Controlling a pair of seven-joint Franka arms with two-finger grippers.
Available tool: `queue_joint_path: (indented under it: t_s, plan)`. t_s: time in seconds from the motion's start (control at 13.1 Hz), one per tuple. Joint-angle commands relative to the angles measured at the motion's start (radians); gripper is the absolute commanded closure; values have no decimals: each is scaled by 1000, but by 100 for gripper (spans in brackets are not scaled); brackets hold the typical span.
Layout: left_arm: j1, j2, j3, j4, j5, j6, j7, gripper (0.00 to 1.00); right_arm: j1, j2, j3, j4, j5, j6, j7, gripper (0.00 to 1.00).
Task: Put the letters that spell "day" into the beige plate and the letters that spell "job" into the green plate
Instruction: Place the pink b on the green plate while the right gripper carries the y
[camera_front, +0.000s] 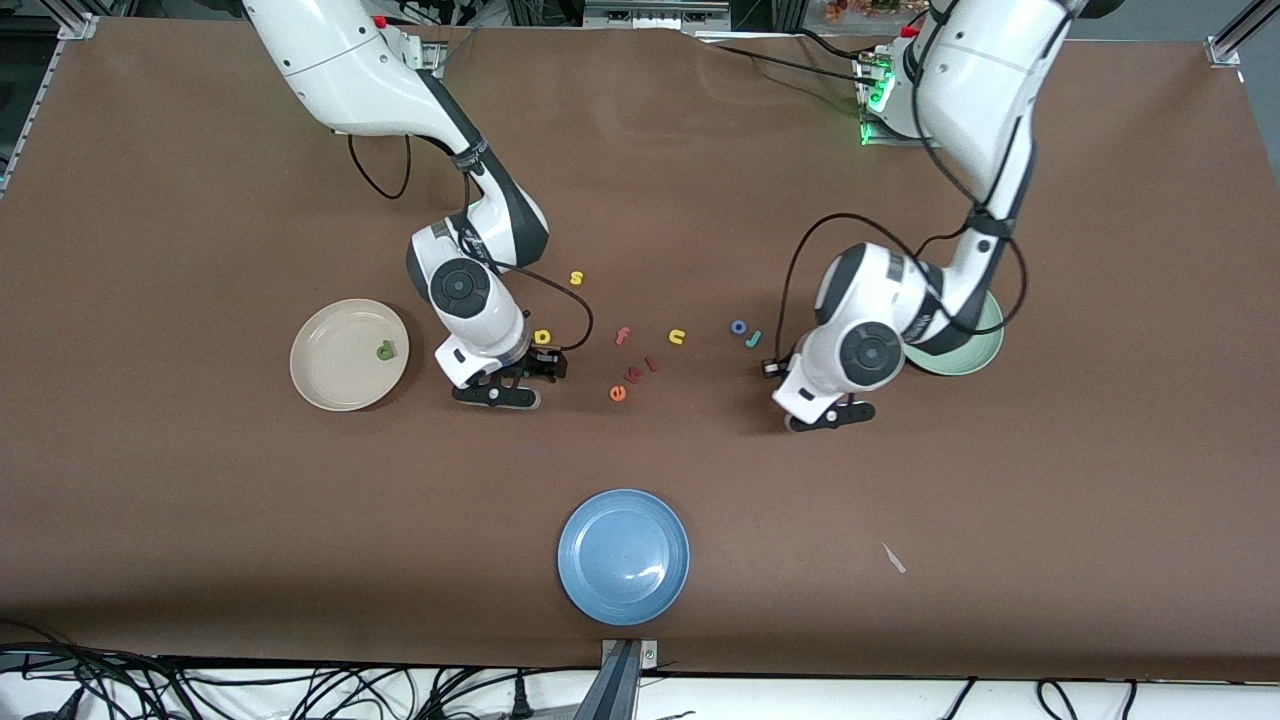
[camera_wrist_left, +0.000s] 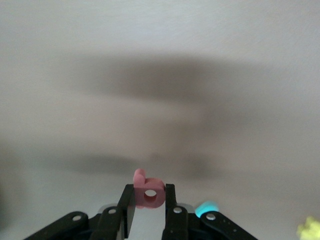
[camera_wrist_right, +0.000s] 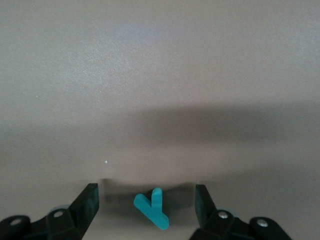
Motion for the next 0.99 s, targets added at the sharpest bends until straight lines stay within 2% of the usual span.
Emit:
queue_joint_path:
  t_s: [0.0,0.23,0.3,0.46,0.61,0.76,0.91]
  plan:
    - [112,-123,-5,-31,58,-184,153,100,8,-9,-7,-34,5,35,10,35]
    - [217,-155,-7,-44,165,-291,311,100,8,-10,-7,-42,5,35,10,58]
    - [258,-158,-5,-47,168,-310,373,100,8,-13,-7,-48,5,35,10,64]
    - [330,-155,-7,-100,282,-325,482,100,8,-23,-7,-59,5,35,10,74]
    - [416,-146,-7,-123,295,-297,569,100,7,-39,-7,-66,5,27,4,77]
    - [455,-147,-7,-219,300,-150,602,100,-8,-78,-7,-68,5,4,-33,77]
    - [470,-146,-7,-295,300,-32,602,100,-70,-140,-7,-66,5,-115,-123,77]
